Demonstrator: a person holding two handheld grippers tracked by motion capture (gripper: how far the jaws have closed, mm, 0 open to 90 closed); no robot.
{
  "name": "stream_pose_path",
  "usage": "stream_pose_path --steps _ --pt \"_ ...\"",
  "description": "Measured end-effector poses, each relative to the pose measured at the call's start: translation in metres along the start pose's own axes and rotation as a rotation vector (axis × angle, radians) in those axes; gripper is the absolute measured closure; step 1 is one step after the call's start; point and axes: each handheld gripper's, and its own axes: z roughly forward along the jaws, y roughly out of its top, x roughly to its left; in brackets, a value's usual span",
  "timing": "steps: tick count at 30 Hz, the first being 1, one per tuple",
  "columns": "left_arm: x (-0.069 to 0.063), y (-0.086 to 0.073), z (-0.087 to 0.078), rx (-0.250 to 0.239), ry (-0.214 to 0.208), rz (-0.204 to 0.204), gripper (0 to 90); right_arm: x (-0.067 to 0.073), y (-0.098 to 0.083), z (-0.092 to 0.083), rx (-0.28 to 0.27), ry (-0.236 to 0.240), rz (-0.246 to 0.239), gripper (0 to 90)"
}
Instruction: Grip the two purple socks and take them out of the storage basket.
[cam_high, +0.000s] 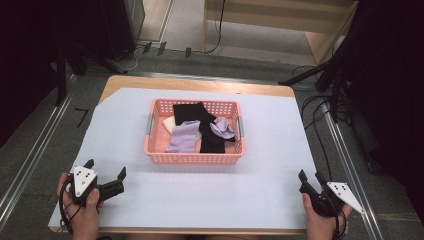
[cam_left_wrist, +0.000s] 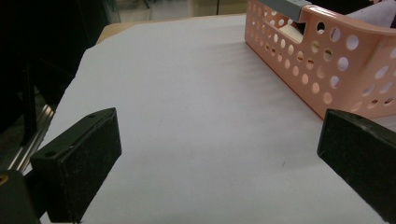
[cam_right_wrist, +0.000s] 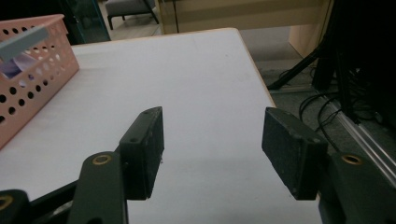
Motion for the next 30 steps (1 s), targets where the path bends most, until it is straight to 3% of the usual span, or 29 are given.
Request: stream_pose_path --steps 7,14,20,22,25,29,30 --pt "0.000 0.000 -0.001 0.003 -0.005 0.009 0.4 0.014 0.013 -0.005 -0.006 0.021 0.030 40.1" --pt "0.000 0.000 0.000 0.006 -0.008 0.010 0.5 0.045 0.031 0.003 0.020 0.065 -0.049 40.9" --pt "0.000 0.000 0.000 0.002 -0.005 0.009 0.5 0.064 0.042 0.010 0.013 0.101 -0.054 41.7" --pt "0.000 0.000 0.000 0.006 -0.004 0.006 0.5 0.080 0.050 0.016 0.011 0.123 -0.058 43.1" --pt "0.000 0.000 0.001 0.010 -0.006 0.006 1.0 0.090 0.054 0.020 0.010 0.141 -0.066 43.3" --pt "0.000 0.000 0.001 0.012 -0.004 0.006 2.8 0.112 0.060 0.027 0.014 0.181 -0.088 43.8" --pt "0.000 0.000 0.001 0.013 -0.005 0.005 2.8 0.122 0.063 0.031 0.015 0.199 -0.100 44.1"
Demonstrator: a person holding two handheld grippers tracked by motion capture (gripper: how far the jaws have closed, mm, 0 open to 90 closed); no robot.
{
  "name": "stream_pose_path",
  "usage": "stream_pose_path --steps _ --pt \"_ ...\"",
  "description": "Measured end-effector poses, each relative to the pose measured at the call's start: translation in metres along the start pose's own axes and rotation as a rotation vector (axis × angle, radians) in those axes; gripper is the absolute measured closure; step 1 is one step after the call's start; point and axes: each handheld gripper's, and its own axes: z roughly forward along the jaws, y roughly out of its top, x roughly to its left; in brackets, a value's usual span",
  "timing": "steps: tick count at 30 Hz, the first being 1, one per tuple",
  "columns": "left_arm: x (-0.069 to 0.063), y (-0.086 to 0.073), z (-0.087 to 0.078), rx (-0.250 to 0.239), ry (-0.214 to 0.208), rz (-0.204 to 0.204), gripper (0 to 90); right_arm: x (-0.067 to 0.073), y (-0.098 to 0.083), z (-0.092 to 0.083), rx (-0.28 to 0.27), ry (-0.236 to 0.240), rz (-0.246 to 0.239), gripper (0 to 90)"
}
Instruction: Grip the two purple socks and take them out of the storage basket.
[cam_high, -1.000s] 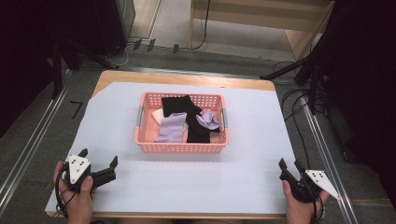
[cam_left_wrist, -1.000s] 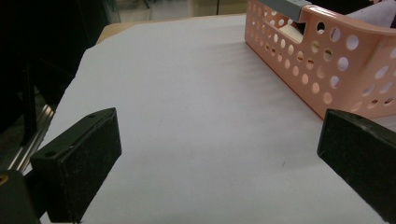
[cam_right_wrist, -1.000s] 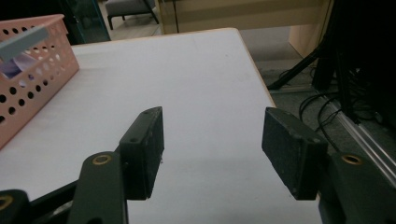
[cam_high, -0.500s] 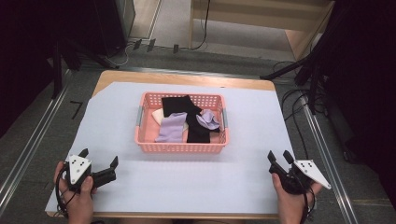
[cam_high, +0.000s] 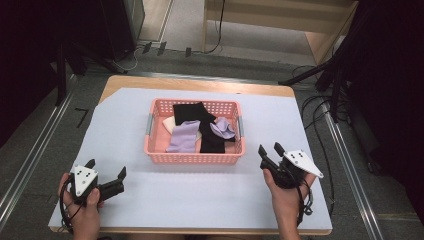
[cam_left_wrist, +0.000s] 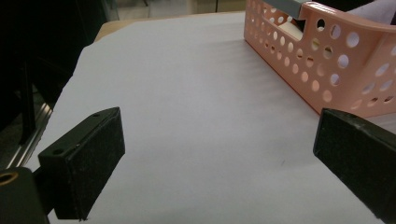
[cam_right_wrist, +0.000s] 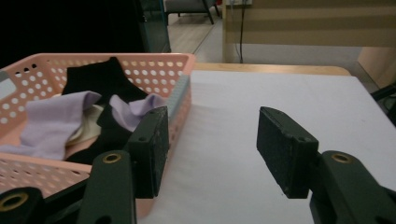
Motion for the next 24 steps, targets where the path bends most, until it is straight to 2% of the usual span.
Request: stream_pose_path --steps 8,9,11,12,13,14,15,18,21,22,24 --pt "0.000 0.000 0.000 0.000 0.001 0.001 3.1 0.027 0.008 0.018 0.010 0.049 -0.020 45.7" --pt "0.000 0.000 0.000 0.001 0.002 0.001 3.3 0.035 0.010 0.024 0.015 0.065 -0.022 46.2" --pt "-0.001 0.000 0.000 0.001 0.003 0.001 3.4 0.038 0.010 0.026 0.018 0.065 -0.024 46.5" --pt "-0.001 0.000 0.000 0.002 0.003 0.002 3.5 0.044 0.011 0.032 0.033 0.076 -0.030 46.8" --pt "-0.001 0.000 0.000 0.001 0.003 0.001 3.5 0.044 0.011 0.032 0.033 0.076 -0.030 46.8" --pt "-0.001 0.000 0.000 0.001 0.003 0.002 3.5 0.051 0.013 0.037 0.042 0.083 -0.040 47.1" --pt "-0.001 0.000 0.000 0.003 0.004 0.002 3.5 0.051 0.013 0.037 0.042 0.083 -0.040 47.1" --pt "-0.001 0.000 0.000 0.006 0.006 0.004 3.8 0.064 0.015 0.047 0.055 0.101 -0.044 47.5" --pt "-0.001 0.000 0.001 0.006 0.004 0.003 3.8 0.071 0.017 0.052 0.069 0.112 -0.048 47.8" --pt "-0.001 0.000 0.001 0.007 0.003 0.003 3.9 0.079 0.018 0.057 0.082 0.123 -0.053 48.3" --pt "-0.001 0.000 0.001 0.005 0.004 0.003 3.9 0.082 0.019 0.060 0.087 0.129 -0.055 48.7"
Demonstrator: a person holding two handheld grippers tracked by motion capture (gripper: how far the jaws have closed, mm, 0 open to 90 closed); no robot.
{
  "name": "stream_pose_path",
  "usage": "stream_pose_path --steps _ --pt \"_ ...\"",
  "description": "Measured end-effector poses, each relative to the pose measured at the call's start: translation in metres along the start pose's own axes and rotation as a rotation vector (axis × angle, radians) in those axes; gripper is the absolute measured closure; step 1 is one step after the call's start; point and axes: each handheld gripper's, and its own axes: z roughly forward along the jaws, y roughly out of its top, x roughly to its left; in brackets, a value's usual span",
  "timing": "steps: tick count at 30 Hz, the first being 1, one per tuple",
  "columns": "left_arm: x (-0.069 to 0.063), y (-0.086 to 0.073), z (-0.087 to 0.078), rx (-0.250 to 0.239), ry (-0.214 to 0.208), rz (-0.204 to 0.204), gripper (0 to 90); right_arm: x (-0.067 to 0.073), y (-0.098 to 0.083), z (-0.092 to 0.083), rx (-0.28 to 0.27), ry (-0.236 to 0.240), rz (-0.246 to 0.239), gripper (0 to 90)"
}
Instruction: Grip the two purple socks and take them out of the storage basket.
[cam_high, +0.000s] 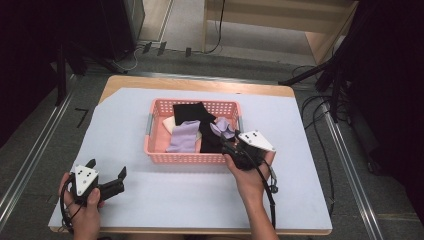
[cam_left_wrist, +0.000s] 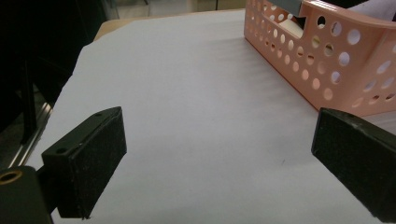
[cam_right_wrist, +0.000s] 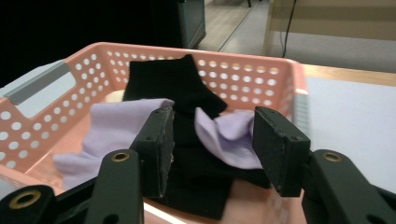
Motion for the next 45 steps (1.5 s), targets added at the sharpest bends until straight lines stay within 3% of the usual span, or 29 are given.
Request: stream_pose_path --steps 13,21,26,37,42,45 --pt "0.000 0.000 0.000 0.002 -0.003 0.002 4.0 0.047 0.000 0.048 0.073 0.033 -0.034 55.8" --pt "0.000 0.000 0.001 0.008 -0.001 0.008 4.0 0.056 0.000 0.067 0.119 0.044 0.035 60.3" --pt "0.000 0.001 0.000 0.015 0.001 0.009 4.1 0.063 0.002 0.079 0.169 0.022 0.079 63.0" --pt "0.000 0.001 0.001 0.016 -0.001 0.010 4.4 0.069 0.005 0.097 0.261 -0.016 0.089 63.0" --pt "0.000 0.001 0.002 0.017 -0.002 0.011 4.4 0.072 0.006 0.107 0.383 -0.035 0.094 63.0" --pt "0.000 0.001 0.002 0.017 -0.002 0.010 4.4 0.073 0.006 0.111 0.415 -0.049 0.091 63.0"
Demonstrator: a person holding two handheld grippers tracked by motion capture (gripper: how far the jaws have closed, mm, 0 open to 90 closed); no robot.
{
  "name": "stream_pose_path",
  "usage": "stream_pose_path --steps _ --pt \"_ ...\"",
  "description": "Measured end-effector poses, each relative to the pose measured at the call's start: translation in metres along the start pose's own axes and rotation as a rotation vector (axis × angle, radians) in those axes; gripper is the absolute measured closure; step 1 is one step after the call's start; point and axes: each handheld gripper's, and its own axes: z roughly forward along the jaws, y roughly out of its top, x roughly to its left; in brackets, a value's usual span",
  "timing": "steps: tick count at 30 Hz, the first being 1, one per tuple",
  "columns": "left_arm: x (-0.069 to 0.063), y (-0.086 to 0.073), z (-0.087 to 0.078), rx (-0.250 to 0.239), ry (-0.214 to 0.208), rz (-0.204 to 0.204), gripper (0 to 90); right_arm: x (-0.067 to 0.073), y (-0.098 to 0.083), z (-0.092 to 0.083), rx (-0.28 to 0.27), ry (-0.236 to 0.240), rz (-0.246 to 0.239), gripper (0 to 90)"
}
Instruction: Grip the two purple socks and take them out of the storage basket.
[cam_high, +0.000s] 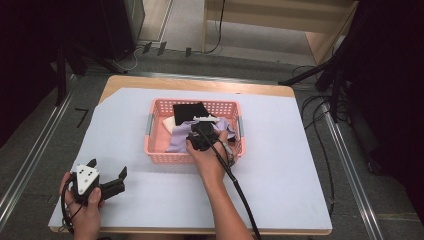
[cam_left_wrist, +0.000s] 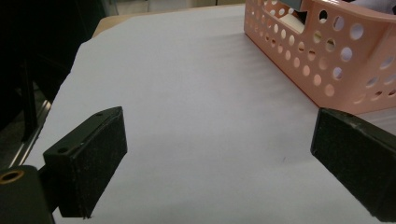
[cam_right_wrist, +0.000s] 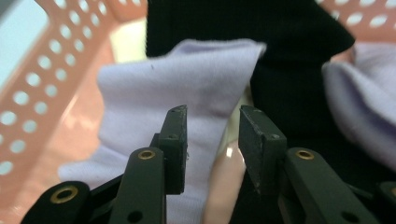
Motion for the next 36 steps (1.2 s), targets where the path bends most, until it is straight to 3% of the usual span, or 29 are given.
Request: stream_pose_path --steps 3,4,5,7,9,10,12,17,23,24,25,28,30,31,34,35,36 --pt "0.000 0.000 0.000 0.001 0.001 0.003 4.5 0.000 0.002 0.003 0.063 0.003 0.017 64.9" --pt "0.000 0.000 0.000 -0.003 0.001 0.003 4.8 -0.001 0.004 0.005 0.103 0.012 0.044 65.3" --pt "0.000 0.000 0.000 0.000 0.001 0.003 4.8 -0.001 0.004 0.005 0.103 0.012 0.044 65.3" --pt "0.000 0.000 0.000 0.002 0.001 0.003 4.9 0.000 0.005 0.012 0.177 0.004 0.035 64.5" --pt "0.000 0.000 0.000 0.003 0.001 0.002 4.9 0.000 0.006 0.013 0.194 0.003 0.033 64.5" --pt "0.000 0.000 0.000 0.003 0.002 0.002 4.9 0.000 0.007 0.015 0.228 0.001 0.046 66.3" --pt "0.000 0.000 0.000 0.003 0.003 0.002 4.9 0.001 0.007 0.016 0.244 0.007 0.048 67.9" --pt "0.000 0.000 0.001 0.002 0.000 -0.001 4.9 0.002 0.007 0.017 0.265 0.036 0.072 86.3" --pt "0.000 0.000 0.001 0.002 0.003 -0.006 4.9 0.004 0.003 0.011 0.144 0.042 0.030 89.2" --pt "0.000 0.000 0.001 0.003 0.001 -0.005 4.9 0.000 0.004 0.006 0.089 0.071 0.064 89.2" --pt "0.000 0.000 0.001 0.003 0.002 -0.003 4.9 0.000 0.004 0.006 0.089 0.071 0.064 89.2" --pt "0.000 0.000 0.001 0.006 0.003 -0.001 4.9 -0.003 0.005 -0.001 -0.002 0.099 0.095 89.4" --pt "0.000 0.000 0.001 0.007 0.004 -0.001 4.9 -0.004 0.003 -0.004 -0.097 0.092 0.044 89.8" --pt "0.000 0.000 0.001 0.005 0.003 -0.001 4.9 -0.004 0.003 -0.004 -0.097 0.092 0.044 89.8" --pt "0.000 0.000 0.001 0.009 0.004 0.000 5.0 -0.005 0.000 -0.009 -0.198 0.106 0.017 89.9" --pt "0.000 0.000 0.001 0.009 0.004 0.000 5.0 -0.006 -0.001 -0.014 -0.255 0.118 0.010 89.9" --pt "0.000 0.000 0.001 0.009 0.004 0.000 5.0 -0.006 -0.001 -0.014 -0.255 0.118 0.010 89.9"
